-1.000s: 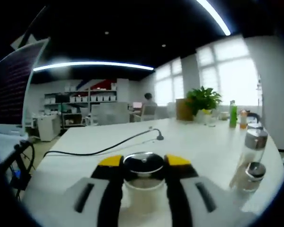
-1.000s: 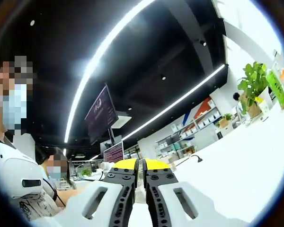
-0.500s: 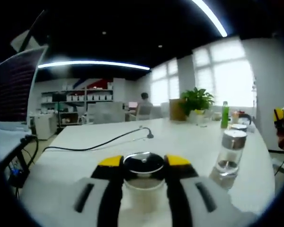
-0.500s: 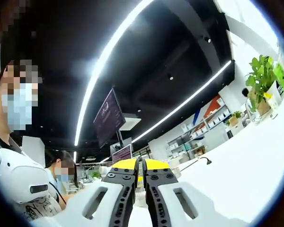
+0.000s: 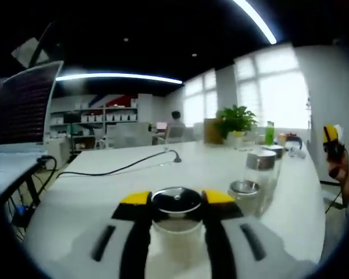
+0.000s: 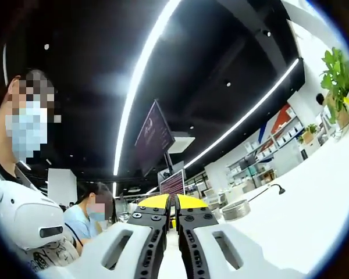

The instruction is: Rotate the seasoning bottle until the label or dispensing opening points toward the visible target arrow and the bottle remains upright within the marked orientation range

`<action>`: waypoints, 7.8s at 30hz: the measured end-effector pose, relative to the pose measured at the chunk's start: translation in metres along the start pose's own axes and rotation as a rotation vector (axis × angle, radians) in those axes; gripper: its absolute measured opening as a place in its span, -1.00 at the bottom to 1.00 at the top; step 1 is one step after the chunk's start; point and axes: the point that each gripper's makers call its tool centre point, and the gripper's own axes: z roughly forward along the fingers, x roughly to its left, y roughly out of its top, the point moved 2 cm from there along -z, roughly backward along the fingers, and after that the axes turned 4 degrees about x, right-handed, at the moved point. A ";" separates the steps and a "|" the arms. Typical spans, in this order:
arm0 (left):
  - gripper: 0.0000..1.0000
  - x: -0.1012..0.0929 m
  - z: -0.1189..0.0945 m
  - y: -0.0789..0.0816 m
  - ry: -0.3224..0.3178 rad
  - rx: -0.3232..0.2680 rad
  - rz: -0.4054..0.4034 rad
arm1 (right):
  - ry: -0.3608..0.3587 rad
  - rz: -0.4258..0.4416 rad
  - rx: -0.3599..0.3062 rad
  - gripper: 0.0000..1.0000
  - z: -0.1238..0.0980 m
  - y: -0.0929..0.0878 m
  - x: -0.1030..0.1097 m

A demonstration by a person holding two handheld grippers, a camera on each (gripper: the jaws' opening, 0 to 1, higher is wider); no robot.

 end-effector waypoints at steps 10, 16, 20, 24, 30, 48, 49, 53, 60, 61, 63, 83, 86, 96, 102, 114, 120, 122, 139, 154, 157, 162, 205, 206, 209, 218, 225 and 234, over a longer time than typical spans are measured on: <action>-0.31 -0.014 -0.002 -0.008 0.000 0.007 -0.009 | 0.052 0.016 0.004 -0.98 0.006 -0.001 0.000; -0.31 -0.017 -0.005 -0.008 0.011 -0.006 -0.006 | 0.049 0.010 -0.009 -0.98 0.001 0.003 0.002; -0.31 -0.020 -0.007 -0.009 0.019 -0.046 -0.018 | 0.044 0.002 -0.013 -0.99 0.000 0.003 0.002; -0.31 -0.023 -0.004 -0.012 0.022 -0.041 -0.010 | 0.042 -0.003 -0.012 -0.99 -0.001 0.003 0.003; -0.31 -0.022 -0.002 -0.019 0.025 -0.038 -0.003 | 0.041 0.001 -0.013 -0.99 0.000 0.002 0.000; -0.30 -0.021 -0.005 -0.020 0.024 -0.075 0.000 | 0.020 0.001 -0.023 -1.00 -0.006 0.004 -0.001; -0.29 -0.022 -0.005 -0.020 0.023 -0.079 0.002 | 0.019 -0.001 -0.024 -1.00 -0.007 0.004 -0.001; 0.01 -0.017 -0.008 -0.013 0.073 -0.120 0.070 | 0.012 -0.010 -0.029 -0.99 -0.010 0.006 0.002; 0.09 -0.007 -0.031 -0.001 0.087 -0.164 0.012 | -0.008 -0.023 -0.047 -0.99 -0.019 0.010 0.005; 0.08 -0.004 -0.036 0.001 0.096 -0.167 -0.013 | -0.013 -0.025 -0.048 -0.99 -0.020 0.010 0.005; 0.02 -0.001 -0.040 0.004 0.096 -0.173 -0.038 | -0.022 -0.033 -0.053 -0.99 -0.023 0.012 0.007; -0.06 -0.016 -0.023 0.007 -0.029 -0.128 -0.032 | -0.123 -0.086 -0.071 -0.99 -0.036 0.019 0.010; -0.04 -0.016 -0.018 0.000 -0.007 -0.086 0.031 | -0.139 -0.087 -0.078 -0.99 -0.039 0.020 0.008; 0.04 -0.017 -0.014 0.003 0.044 -0.091 0.110 | -0.175 -0.080 -0.084 -0.99 -0.044 0.021 0.004; 0.04 -0.022 -0.013 0.001 0.049 -0.067 0.151 | -0.174 -0.083 -0.087 -0.99 -0.045 0.022 0.005; -0.07 -0.019 -0.014 -0.003 0.053 -0.068 0.110 | -0.183 -0.085 -0.100 -0.99 -0.049 0.024 0.007; -0.31 -0.022 -0.016 -0.005 0.026 -0.079 0.083 | -0.183 -0.088 -0.106 -0.99 -0.051 0.025 0.008; -0.30 -0.021 -0.017 -0.006 0.018 -0.079 0.062 | -0.181 -0.087 -0.107 -0.99 -0.051 0.025 0.008; -0.33 -0.022 -0.014 -0.013 -0.001 -0.044 0.083 | -0.180 -0.083 -0.105 -1.00 -0.053 0.024 0.009; -0.34 -0.021 -0.014 -0.013 -0.115 -0.062 0.085 | -0.174 -0.083 -0.103 -1.00 -0.051 0.024 0.010; -0.34 -0.021 -0.014 -0.013 -0.151 -0.065 0.086 | -0.171 -0.082 -0.107 -1.00 -0.051 0.026 0.010; -0.34 -0.023 -0.014 -0.013 -0.228 -0.059 0.102 | -0.161 -0.083 -0.108 -1.00 -0.050 0.027 0.011; 0.21 -0.041 -0.018 -0.016 -0.546 -0.002 0.124 | -0.056 -0.063 0.033 -1.00 -0.020 0.000 0.025; 0.17 -0.040 -0.020 -0.013 -0.535 -0.011 0.122 | -0.058 -0.063 0.032 -1.00 -0.020 0.000 0.025; 0.12 -0.022 -0.022 -0.003 -0.379 -0.009 0.110 | -0.063 -0.077 0.030 -1.00 -0.022 0.002 0.026; -0.01 -0.014 -0.038 0.018 -0.123 -0.101 -0.015 | -0.101 -0.091 -0.007 -1.00 -0.026 0.009 0.023; 0.03 -0.016 -0.024 -0.010 0.028 -0.026 0.027 | -0.100 -0.054 -0.022 -1.00 -0.020 0.011 0.014; -0.34 -0.024 -0.026 -0.010 -0.017 -0.003 0.045 | -0.047 -0.021 -0.001 -1.00 -0.003 0.006 0.006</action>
